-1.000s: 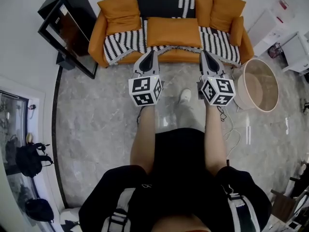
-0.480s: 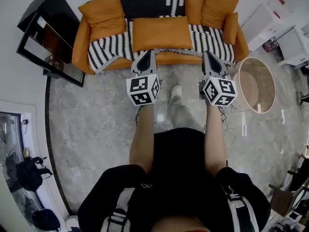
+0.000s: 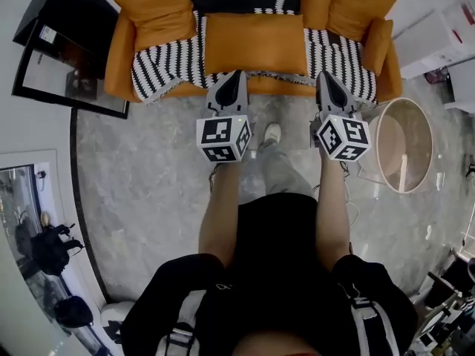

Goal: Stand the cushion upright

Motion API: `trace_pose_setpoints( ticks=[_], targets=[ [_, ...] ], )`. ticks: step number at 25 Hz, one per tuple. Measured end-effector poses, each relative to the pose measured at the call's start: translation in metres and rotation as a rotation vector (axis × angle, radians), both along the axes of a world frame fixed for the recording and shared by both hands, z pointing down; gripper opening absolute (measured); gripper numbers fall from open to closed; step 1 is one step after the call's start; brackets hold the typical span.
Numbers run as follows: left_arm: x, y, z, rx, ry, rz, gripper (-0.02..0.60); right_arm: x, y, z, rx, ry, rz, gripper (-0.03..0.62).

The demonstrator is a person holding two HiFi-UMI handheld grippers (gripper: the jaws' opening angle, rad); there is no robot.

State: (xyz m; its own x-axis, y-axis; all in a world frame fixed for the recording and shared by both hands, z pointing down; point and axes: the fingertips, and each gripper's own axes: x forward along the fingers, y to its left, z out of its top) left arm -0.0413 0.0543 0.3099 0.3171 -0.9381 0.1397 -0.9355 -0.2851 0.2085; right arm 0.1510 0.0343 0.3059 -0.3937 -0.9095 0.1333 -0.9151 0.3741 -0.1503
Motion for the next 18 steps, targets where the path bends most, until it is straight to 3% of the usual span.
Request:
trace_pose_setpoints(
  ticks=[5, 10, 18],
  targets=[
    [0.002, -0.068, 0.004, -0.034, -0.021, -0.035, 0.009, -0.014, -0.074, -0.001, 0.008, -0.017, -0.073, 0.011],
    [0.018, -0.136, 0.005, -0.051, -0.013, -0.074, 0.009, -0.003, -0.145, 0.005, -0.002, -0.013, -0.129, 0.011],
    [0.015, -0.171, 0.029, -0.119, -0.010, -0.102, 0.009, 0.004, -0.193, 0.034, -0.080, -0.043, -0.140, 0.011]
  ],
)
